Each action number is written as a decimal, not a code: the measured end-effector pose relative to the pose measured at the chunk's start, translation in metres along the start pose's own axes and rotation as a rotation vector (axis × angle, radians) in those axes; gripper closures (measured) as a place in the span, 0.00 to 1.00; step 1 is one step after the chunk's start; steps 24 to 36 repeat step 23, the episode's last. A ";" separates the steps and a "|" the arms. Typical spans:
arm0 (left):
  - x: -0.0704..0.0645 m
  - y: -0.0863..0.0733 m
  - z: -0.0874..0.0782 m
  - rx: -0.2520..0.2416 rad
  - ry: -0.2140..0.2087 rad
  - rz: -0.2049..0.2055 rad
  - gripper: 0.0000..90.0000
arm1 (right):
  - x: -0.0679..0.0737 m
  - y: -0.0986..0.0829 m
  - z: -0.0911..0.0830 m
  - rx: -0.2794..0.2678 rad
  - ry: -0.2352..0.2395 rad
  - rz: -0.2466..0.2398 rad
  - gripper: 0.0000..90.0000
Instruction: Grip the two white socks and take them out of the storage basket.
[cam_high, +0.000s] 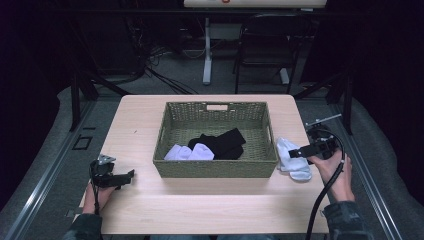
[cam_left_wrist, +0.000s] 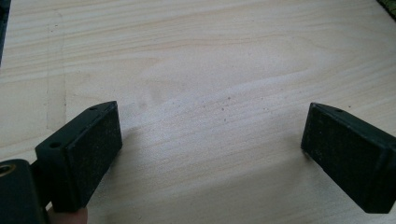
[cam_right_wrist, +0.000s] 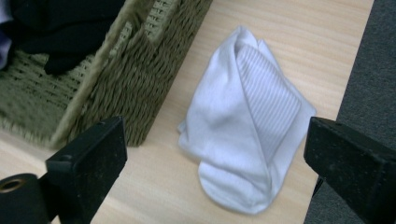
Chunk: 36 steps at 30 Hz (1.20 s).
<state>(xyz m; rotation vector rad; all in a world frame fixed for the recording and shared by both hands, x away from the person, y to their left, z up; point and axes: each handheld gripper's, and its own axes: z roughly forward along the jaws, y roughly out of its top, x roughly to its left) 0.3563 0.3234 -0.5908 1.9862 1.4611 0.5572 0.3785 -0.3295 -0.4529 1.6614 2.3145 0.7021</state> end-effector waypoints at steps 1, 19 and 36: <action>0.000 0.000 0.000 -0.001 0.000 0.000 0.06 | 0.001 -0.005 -0.002 -0.013 -0.002 0.004 0.04; -0.001 0.000 0.000 -0.002 0.006 -0.009 0.06 | -0.006 -0.076 0.017 -0.069 0.010 0.081 0.00; -0.001 0.000 -0.001 0.003 0.002 -0.007 0.06 | -0.008 -0.080 0.023 -0.050 -0.048 0.062 0.00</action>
